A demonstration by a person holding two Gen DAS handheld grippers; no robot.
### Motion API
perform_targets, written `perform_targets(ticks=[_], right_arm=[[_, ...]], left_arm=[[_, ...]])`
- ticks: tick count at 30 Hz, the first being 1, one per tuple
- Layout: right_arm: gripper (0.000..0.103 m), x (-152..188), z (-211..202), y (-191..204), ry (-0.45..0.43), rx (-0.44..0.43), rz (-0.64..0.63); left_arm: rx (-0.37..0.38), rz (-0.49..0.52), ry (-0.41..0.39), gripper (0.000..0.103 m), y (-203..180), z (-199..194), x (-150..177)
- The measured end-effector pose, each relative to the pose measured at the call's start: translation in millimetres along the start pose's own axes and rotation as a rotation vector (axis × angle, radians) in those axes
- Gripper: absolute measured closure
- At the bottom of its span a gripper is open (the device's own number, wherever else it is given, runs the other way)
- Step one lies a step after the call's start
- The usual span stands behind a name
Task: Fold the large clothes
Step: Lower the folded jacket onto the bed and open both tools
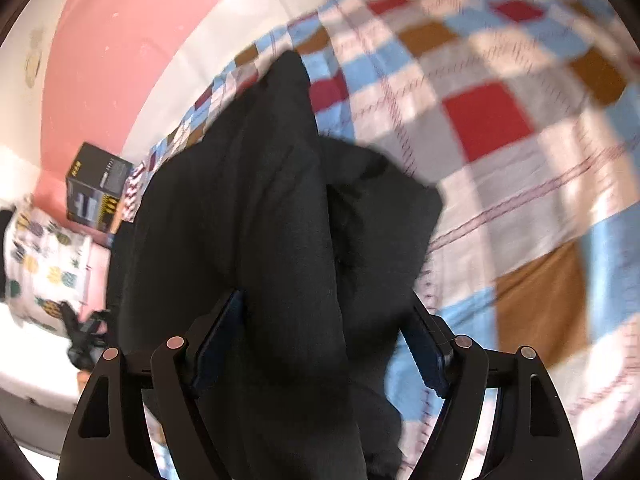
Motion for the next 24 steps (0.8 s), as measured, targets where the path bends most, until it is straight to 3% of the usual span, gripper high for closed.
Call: perform_targets(ticks=[2,4,5,6,8,10,16,19,24], right_arm=[[0.026,-0.4,-29.9,9.6,-0.088,0.017,-0.059],[0.027,1.7,-50.3,20.9,-0.154,0.028,-0.112],[0.035,4.6,-54.7,28.2,-0.171,0.042,-0.148],[0.059,9.3,-54.5,37.9,-0.172,0.079,-0.205],[0.08,15.8,-40.7,48.5,-0.136,0.116,-0.265],[0.081,21.3,-19.3,46.4,-0.086,0.145,-0.277],[0.085,22.4,5.1,39.0,-0.058,0.205,-0.28],[0.085,24.7,-1.1,43.7,-0.055,0.225,-0.309],[0.084,41.8,-29.7,49.1,-0.062,0.179,-0.299]], left_arm=[[-0.016,-0.015,-0.095,0.033,6.7,-31.3,-3.3],[0.02,-0.039,-0.148,0.033,8.5,-55.2,-0.6],[0.043,-0.036,-0.157,0.033,5.7,-61.2,3.1],[0.053,-0.011,-0.158,0.033,-0.3,-64.9,10.2],[0.038,0.06,-0.138,0.033,-11.6,-60.0,25.0],[0.004,0.103,-0.093,0.041,-16.1,-43.4,38.5],[-0.068,0.074,-0.063,0.043,-7.3,-17.6,47.0],[-0.09,0.074,-0.058,0.043,-9.6,-23.9,46.2],[-0.106,0.118,-0.077,0.043,-21.1,-61.4,61.2]])
Point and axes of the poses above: each gripper's, at about its wrist camera, not at the fingertips, and z roughly the way its jaws point, y to its left, x to its underside, the point moved 3 cm from there along z, roughly the way its jaws point, and after that the axes turned 3 degrees about -y, right-handed, at the moved point
